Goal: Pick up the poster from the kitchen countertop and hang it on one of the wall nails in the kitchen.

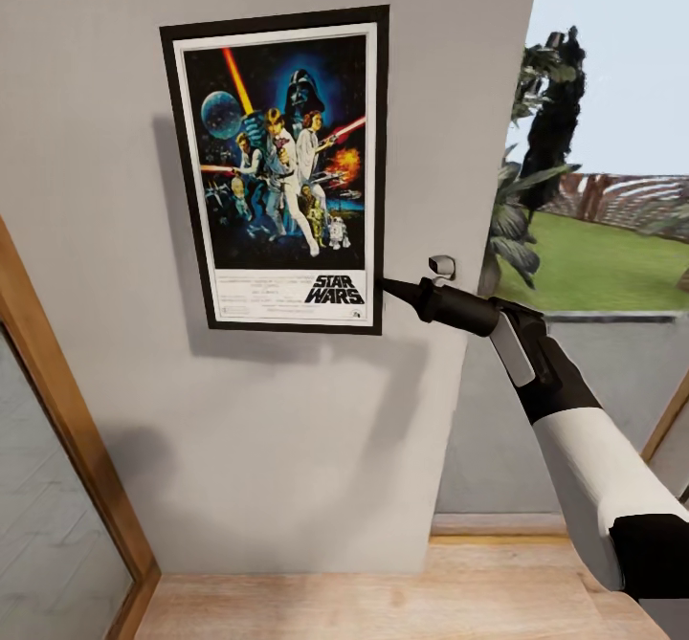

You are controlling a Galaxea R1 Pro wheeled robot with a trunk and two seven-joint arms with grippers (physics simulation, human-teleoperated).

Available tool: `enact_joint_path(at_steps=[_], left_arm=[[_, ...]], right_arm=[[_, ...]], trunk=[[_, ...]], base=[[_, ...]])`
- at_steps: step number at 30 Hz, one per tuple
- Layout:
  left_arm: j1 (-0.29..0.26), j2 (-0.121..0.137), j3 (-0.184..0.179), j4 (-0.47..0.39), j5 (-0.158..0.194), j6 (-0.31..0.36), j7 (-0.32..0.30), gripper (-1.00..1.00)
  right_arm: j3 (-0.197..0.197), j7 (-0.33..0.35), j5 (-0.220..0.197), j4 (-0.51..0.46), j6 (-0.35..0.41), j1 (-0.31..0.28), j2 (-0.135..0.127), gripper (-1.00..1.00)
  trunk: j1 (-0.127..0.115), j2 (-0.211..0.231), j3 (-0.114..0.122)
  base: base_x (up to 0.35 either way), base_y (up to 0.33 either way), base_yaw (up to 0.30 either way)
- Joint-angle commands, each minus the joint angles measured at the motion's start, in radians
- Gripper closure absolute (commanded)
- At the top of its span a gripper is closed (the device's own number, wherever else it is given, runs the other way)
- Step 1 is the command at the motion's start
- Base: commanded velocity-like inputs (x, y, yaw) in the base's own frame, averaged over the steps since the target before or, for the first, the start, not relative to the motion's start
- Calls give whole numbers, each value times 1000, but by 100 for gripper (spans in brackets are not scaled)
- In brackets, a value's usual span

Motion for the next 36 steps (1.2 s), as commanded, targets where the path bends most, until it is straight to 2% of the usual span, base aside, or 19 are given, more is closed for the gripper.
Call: enact_joint_path(at_steps=[1,22,36], left_arm=[[-1,1,-9,-1,10,-3,-2,-100],[-1,2,-9,-1,10,-4,-2,-100],[0,2,-9,-1,10,-4,-2,-100]], right_arm=[[3,1,-11,1,12,-1,-1,100],[3,1,-11,1,12,-1,-1,100],[3,1,-11,1,12,-1,-1,100]], trunk=[[1,-1,-1],[1,-1,-1],[1,-1,-1]], base=[[197,205,0],[32,26,0],[168,0,0]])
